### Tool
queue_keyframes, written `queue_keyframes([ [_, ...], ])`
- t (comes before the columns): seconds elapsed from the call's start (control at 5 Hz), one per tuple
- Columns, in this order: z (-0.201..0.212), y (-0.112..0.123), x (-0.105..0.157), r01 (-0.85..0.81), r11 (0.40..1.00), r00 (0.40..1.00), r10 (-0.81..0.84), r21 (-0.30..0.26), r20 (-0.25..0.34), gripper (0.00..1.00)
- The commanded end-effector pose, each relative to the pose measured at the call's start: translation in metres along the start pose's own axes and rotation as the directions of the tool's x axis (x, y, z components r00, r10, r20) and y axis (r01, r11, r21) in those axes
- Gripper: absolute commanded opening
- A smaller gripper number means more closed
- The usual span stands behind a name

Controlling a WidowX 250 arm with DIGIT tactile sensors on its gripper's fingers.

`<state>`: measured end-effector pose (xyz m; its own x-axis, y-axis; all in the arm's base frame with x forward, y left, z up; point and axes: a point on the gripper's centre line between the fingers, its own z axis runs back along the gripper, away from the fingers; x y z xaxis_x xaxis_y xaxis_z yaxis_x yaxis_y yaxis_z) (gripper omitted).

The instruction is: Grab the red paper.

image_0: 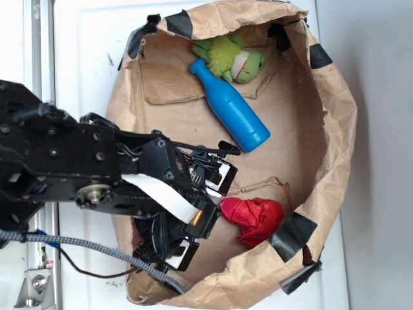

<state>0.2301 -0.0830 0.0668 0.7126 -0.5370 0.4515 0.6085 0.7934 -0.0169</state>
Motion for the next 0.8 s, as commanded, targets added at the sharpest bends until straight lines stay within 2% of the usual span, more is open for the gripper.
queue_keyframes([
  [0.0, 0.002, -0.031, 0.005, 0.07, 0.996, 0.997, -0.07, -0.048, -0.01, 1.0],
  [0.2, 0.002, -0.031, 0.005, 0.07, 0.996, 0.997, -0.07, -0.048, -0.01, 1.0],
  [0.4, 0.018, -0.014, 0.015, 0.034, 0.999, 0.999, -0.033, -0.033, 0.035, 1.0],
  [0.6, 0.016, 0.005, 0.027, 0.004, 1.0, 0.999, -0.003, -0.024, 0.045, 1.0],
])
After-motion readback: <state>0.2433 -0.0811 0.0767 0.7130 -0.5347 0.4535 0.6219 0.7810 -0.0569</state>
